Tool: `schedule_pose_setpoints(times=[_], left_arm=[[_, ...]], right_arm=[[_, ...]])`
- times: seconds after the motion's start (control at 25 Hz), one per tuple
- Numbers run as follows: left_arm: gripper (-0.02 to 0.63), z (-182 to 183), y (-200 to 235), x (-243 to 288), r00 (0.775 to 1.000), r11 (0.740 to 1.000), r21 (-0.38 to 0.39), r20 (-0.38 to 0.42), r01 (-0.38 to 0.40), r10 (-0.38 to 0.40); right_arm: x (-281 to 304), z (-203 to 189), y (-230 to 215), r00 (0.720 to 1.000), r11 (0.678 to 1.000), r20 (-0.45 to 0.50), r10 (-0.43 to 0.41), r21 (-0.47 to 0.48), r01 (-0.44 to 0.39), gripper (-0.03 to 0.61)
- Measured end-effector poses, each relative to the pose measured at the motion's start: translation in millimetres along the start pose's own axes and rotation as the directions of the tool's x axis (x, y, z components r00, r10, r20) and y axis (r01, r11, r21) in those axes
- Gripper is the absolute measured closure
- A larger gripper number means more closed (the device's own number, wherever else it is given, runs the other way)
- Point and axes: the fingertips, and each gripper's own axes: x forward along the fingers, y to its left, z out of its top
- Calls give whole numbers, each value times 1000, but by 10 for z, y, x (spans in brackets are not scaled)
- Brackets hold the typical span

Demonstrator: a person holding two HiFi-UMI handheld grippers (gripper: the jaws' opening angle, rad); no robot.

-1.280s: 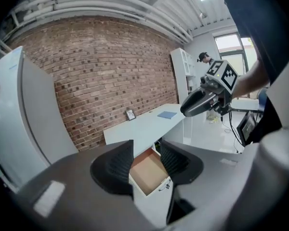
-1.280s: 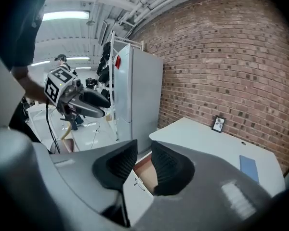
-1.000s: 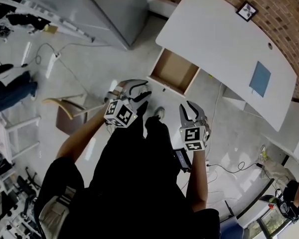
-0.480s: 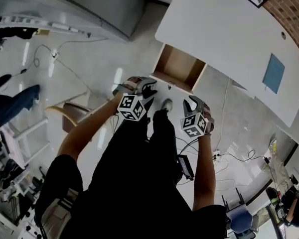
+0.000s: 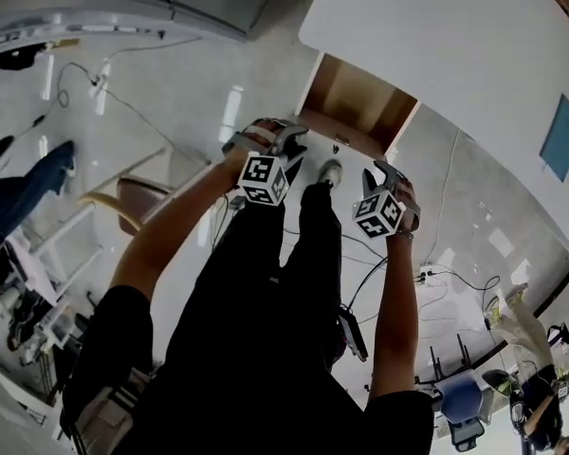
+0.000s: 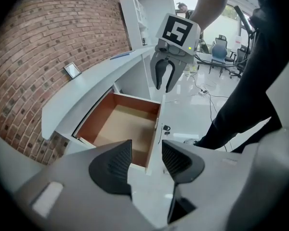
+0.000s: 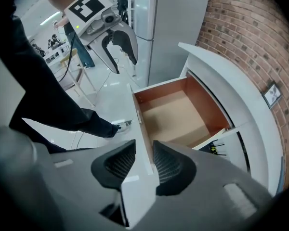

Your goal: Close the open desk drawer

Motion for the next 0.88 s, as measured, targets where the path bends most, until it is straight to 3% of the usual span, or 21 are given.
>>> schedule_pose_setpoints(times=[0.48,0.68,0.88], left_arm=[[420,-513,-141,702,991,995,45,-105,90,-85],[485,-575,-140,801,987,993,39,-120,109,-103],[525,-585,-184,830,985,990,83,-134,117,-105]], right_arm=[[607,-262,-22,995,1000,-96,8,-29,-11,453],[685,-293,-3,994,999,-112,16,-46,-21,459],[704,-266,2,993,997,-115,21,-76,-30,499]])
